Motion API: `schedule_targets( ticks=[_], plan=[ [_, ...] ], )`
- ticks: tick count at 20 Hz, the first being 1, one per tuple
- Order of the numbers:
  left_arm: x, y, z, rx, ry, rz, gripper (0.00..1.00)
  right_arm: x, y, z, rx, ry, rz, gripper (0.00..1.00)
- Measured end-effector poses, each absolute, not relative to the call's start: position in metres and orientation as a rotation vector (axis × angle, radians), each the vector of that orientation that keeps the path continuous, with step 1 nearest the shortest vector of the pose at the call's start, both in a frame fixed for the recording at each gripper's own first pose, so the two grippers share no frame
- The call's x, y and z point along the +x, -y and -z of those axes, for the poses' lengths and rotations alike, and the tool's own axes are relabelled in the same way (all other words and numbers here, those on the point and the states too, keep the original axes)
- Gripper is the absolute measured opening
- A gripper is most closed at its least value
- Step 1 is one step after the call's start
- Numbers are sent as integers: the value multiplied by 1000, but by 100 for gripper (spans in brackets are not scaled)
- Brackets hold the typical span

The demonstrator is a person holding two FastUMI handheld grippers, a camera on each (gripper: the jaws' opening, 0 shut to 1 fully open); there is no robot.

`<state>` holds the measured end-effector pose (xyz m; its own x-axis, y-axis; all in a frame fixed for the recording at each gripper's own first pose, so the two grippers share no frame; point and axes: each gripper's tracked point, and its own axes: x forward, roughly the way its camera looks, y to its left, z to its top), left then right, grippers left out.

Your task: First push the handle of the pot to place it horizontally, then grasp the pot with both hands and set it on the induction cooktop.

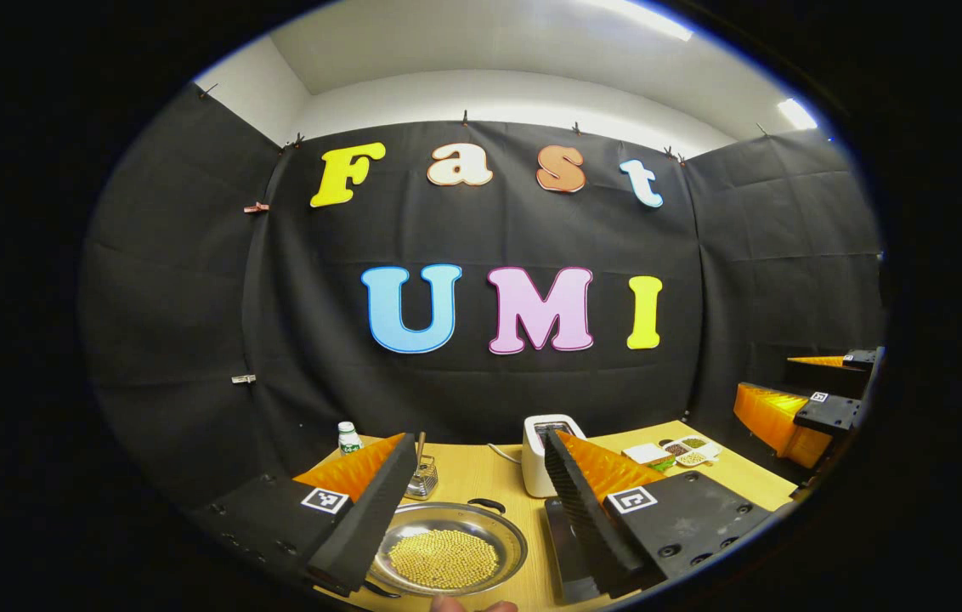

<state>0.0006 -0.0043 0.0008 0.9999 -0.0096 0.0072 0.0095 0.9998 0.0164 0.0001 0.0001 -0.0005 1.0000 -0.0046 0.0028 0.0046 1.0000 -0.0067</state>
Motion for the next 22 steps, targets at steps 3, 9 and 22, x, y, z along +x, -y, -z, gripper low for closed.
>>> schedule_targets(
  ticks=[3, 9, 22],
  plan=[
    [1, 4, 1, 15, 5, 10, 94, 0, 1, 0, -10, 3, 5, 98],
    [-2, 11, -3, 24, 15, 46, 79, 0, 3, 0, -21, 6, 10, 98],
    [-13, 38, 59, 90, -207, 194, 5, -5, 2, 4, -35, -2, 8, 98]
  ],
)
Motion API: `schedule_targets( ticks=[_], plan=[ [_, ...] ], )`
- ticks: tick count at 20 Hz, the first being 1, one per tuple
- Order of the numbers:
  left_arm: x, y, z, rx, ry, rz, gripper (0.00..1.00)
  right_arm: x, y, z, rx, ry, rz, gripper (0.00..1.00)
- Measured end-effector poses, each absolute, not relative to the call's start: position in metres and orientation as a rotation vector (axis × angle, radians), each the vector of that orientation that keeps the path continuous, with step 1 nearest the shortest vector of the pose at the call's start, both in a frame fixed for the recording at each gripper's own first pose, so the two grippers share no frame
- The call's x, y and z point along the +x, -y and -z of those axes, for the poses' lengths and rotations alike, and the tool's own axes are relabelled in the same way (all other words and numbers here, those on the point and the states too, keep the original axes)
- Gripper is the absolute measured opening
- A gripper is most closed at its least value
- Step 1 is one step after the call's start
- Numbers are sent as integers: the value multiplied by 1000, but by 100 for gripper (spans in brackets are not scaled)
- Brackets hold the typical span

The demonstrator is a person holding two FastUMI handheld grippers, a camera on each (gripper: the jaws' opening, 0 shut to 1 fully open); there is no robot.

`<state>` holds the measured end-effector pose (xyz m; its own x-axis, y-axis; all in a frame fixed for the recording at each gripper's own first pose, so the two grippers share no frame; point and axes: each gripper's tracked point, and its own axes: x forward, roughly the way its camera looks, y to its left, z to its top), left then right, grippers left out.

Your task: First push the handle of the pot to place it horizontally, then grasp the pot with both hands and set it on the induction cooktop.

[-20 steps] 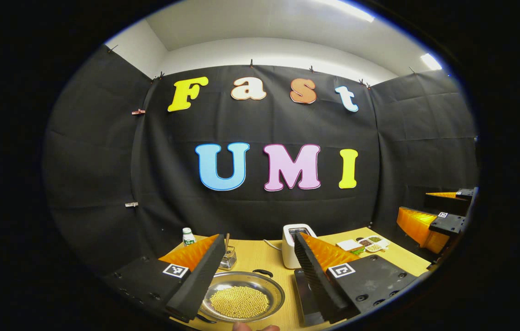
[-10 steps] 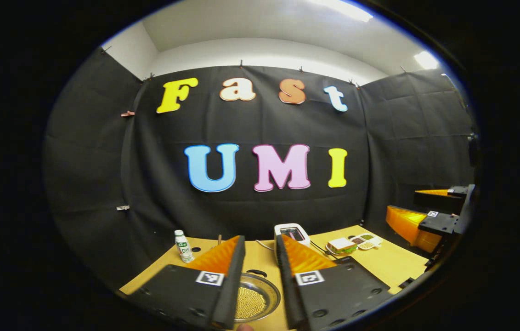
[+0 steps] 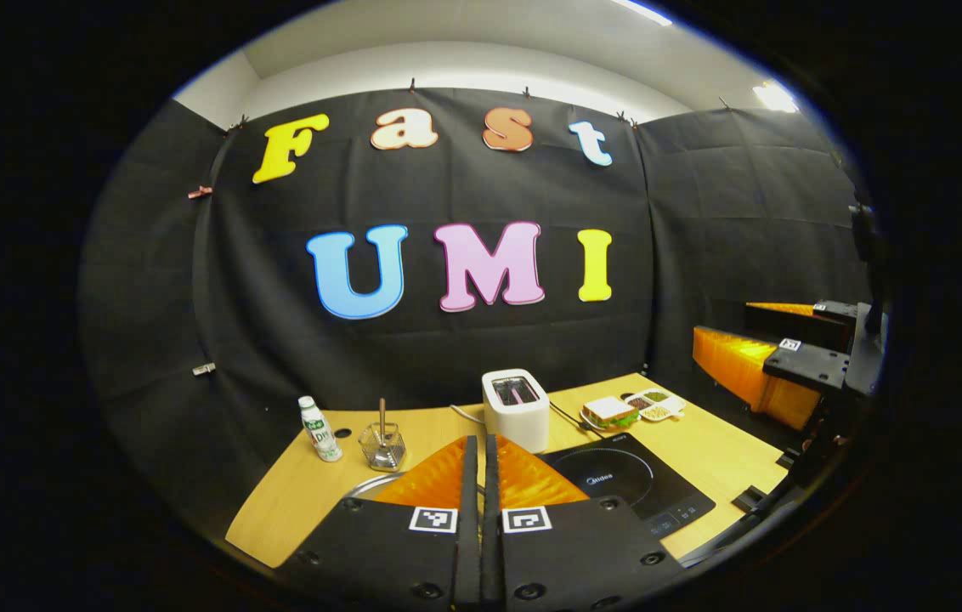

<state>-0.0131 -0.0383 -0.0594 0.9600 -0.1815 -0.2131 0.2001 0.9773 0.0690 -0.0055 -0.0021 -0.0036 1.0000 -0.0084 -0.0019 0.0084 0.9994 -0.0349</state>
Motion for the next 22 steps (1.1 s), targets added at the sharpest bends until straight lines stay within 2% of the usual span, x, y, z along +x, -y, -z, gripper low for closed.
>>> schedule_targets(
  ticks=[3, 10, 16, 22],
  plan=[
    [-17, 33, 100, 115, -338, 191, 5, -7, 1, 9, -36, -13, 7, 96],
    [-45, 24, 195, 93, -681, 276, 5, -8, -1, 17, -40, -33, 7, 98],
    [-86, 2, 270, 72, -1017, 408, 5, -10, -1, 22, -42, -47, 9, 99],
    [-82, -53, 315, 45, -1171, 386, 5, -9, 5, 27, -46, -57, 18, 98]
  ],
)
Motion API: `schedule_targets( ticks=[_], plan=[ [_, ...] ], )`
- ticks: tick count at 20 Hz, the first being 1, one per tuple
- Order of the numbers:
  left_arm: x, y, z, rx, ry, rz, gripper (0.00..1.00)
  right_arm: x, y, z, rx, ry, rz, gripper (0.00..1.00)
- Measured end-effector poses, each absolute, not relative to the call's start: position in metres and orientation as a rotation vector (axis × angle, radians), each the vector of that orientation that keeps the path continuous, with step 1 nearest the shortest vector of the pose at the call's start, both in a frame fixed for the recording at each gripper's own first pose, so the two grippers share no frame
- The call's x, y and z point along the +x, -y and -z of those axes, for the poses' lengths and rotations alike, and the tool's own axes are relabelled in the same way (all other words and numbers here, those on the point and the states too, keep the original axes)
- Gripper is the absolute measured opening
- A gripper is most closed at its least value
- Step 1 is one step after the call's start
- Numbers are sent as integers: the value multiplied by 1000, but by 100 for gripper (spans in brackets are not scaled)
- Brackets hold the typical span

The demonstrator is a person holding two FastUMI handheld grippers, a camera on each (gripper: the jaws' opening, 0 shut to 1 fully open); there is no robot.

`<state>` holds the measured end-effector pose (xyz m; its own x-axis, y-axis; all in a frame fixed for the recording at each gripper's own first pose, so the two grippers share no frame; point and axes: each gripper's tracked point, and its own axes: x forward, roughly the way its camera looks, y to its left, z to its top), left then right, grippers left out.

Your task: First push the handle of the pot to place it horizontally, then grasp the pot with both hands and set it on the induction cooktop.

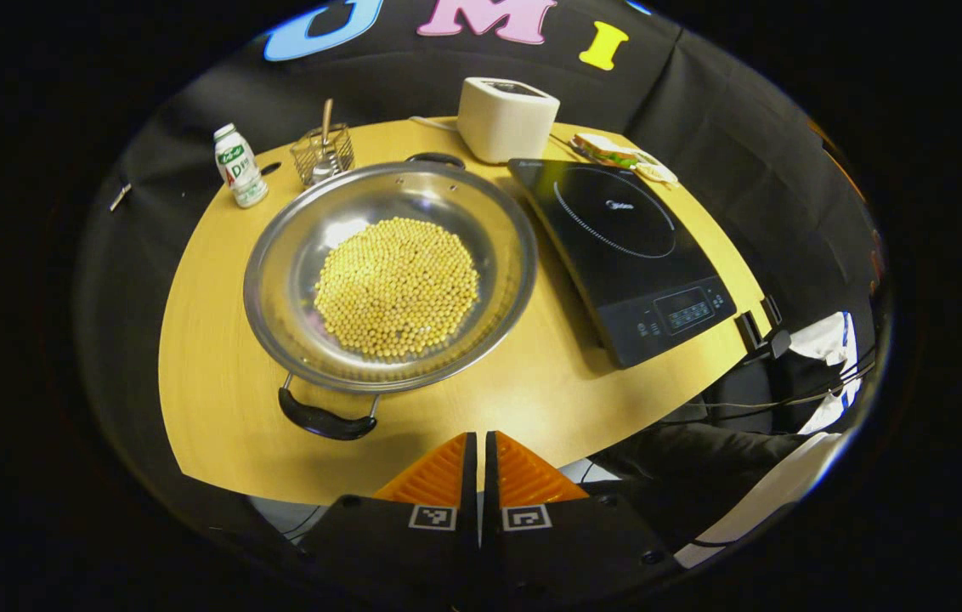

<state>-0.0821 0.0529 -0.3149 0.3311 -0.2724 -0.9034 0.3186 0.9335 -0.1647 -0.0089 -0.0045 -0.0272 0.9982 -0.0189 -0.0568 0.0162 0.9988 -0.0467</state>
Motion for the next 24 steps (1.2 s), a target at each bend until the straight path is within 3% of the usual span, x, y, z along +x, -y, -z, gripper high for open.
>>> schedule_targets(
  ticks=[16, 24],
  plan=[
    [-50, -90, 340, 10, -1201, 323, 5, -8, 14, 36, -55, -75, 43, 98],
    [-39, -137, 341, -21, -1203, 223, 5, -5, 8, 40, -63, -87, 31, 98]
  ],
)
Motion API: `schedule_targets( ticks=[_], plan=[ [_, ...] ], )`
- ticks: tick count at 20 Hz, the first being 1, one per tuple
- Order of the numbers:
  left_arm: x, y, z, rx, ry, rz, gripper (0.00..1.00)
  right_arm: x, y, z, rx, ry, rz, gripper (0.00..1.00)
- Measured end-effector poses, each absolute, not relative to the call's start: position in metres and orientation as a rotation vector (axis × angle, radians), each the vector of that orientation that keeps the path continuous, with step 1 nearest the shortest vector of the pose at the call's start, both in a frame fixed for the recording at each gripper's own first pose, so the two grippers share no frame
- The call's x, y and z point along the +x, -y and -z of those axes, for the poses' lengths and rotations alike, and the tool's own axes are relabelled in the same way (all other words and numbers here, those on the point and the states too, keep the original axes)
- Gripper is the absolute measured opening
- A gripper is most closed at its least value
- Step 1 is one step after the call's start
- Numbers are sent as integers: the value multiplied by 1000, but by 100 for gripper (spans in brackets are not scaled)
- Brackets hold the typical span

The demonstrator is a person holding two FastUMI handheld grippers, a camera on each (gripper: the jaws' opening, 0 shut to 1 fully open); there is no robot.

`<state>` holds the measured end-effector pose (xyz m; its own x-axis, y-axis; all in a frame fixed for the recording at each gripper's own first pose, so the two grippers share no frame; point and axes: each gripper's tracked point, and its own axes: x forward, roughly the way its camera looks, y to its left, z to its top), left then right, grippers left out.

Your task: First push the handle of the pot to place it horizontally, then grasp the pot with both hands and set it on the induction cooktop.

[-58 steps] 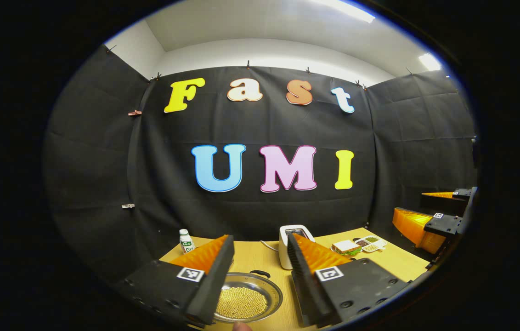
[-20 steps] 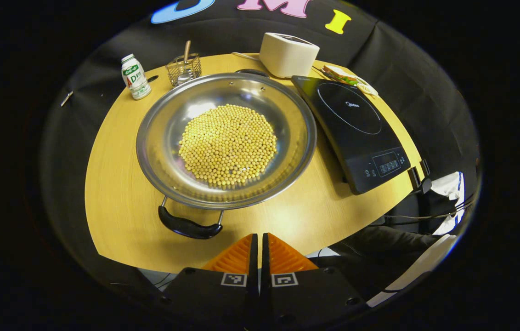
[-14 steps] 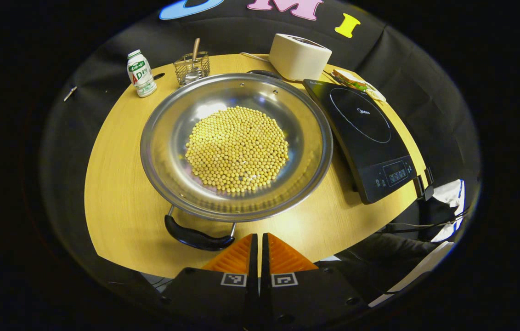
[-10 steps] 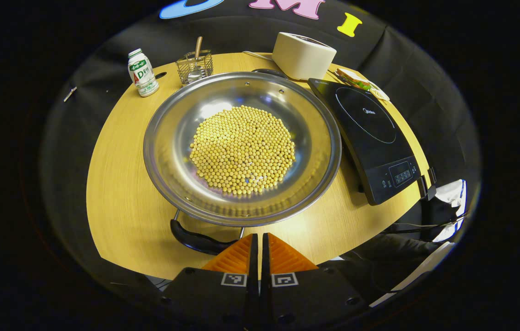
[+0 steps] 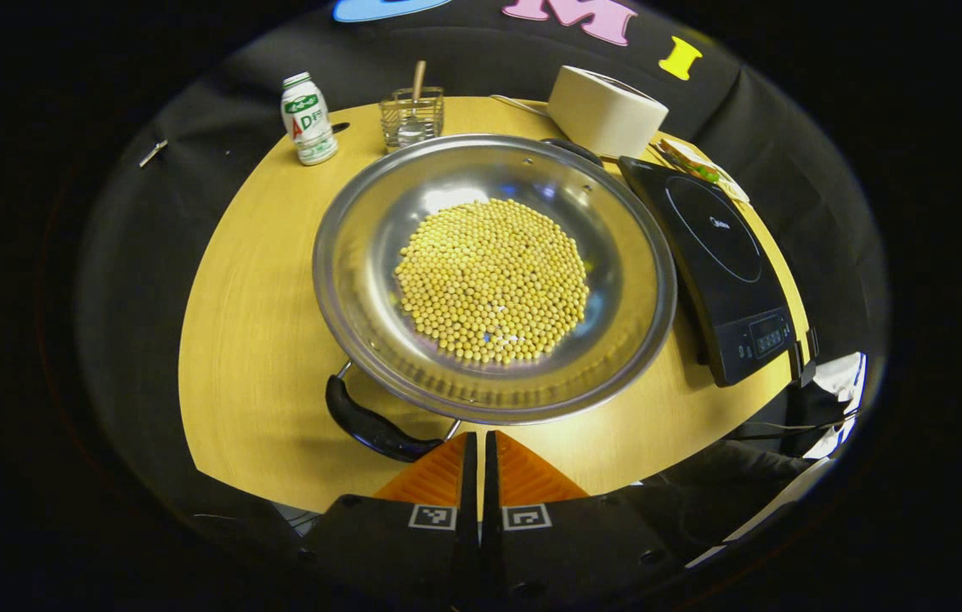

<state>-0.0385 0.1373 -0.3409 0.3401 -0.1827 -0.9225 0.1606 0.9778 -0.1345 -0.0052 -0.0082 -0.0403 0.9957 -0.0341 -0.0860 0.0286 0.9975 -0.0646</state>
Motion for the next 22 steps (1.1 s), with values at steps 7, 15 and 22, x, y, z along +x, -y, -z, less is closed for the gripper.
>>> schedule_targets(
  ticks=[7, 15, 22],
  plan=[
    [-16, -182, 342, -55, -1209, 136, 5, 0, 3, 45, -79, -98, 27, 97],
    [23, -240, 352, -24, -1187, 21, 5, 8, 0, 53, -93, -121, 37, 98],
    [64, -267, 356, 27, -1157, -33, 5, 11, -1, 64, -103, -154, 48, 98]
  ],
)
